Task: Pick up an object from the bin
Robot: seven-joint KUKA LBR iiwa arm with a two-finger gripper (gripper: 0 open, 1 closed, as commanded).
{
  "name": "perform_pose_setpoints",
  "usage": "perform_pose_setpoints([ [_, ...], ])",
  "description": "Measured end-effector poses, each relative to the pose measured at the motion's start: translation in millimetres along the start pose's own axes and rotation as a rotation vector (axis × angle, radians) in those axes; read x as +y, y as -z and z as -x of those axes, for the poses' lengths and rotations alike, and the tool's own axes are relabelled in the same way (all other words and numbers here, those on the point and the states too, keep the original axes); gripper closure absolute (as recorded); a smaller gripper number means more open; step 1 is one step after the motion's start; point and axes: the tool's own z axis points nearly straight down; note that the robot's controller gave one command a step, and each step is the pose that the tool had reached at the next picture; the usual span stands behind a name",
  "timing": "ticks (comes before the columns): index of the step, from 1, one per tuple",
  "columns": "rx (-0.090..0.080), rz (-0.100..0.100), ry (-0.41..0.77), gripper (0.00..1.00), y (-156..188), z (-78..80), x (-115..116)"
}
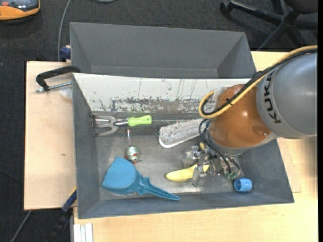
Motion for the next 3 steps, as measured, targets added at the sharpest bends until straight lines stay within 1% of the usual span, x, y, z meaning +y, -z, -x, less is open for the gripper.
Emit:
perform_pose_setpoints([
  [1, 0.001, 0.002, -0.044, 1.0, -13, 48.8, -7],
  [2, 0.013, 0.007, 0.283, 1.0, -12, 99.2, -14],
  [3, 0.002, 0.007, 0.033, 1.0, -11, 57.8, -30],
])
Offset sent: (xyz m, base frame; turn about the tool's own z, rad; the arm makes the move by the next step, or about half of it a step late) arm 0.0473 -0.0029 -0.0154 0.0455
